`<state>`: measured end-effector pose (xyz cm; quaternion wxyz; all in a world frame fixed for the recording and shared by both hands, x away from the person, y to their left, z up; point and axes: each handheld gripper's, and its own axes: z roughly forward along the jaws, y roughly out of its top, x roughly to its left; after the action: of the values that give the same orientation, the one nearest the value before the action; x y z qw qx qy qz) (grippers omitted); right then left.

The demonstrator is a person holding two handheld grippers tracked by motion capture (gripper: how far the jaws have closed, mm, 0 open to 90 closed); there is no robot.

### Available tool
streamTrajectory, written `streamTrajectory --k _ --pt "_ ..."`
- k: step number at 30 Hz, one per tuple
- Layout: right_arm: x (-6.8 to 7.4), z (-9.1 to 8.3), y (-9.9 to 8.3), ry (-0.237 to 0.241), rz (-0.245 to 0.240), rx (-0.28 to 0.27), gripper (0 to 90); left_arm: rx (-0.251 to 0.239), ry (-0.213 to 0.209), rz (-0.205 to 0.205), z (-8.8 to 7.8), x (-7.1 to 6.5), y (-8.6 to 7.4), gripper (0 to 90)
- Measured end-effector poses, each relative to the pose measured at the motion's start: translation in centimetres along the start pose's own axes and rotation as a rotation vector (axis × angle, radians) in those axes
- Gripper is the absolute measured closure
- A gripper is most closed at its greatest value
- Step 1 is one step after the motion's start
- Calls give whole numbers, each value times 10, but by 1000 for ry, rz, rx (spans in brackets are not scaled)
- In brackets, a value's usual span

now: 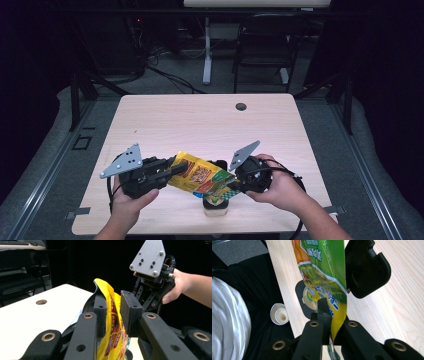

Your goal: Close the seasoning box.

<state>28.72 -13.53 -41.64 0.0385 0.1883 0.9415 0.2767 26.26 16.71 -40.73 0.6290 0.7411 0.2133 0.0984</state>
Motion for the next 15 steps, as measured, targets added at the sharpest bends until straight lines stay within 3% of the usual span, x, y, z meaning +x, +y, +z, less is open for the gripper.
streamTrajectory --k 15 --pt "-3 -1 5 -27 0 -7 889 6 12 -20 -5 5 -11 754"
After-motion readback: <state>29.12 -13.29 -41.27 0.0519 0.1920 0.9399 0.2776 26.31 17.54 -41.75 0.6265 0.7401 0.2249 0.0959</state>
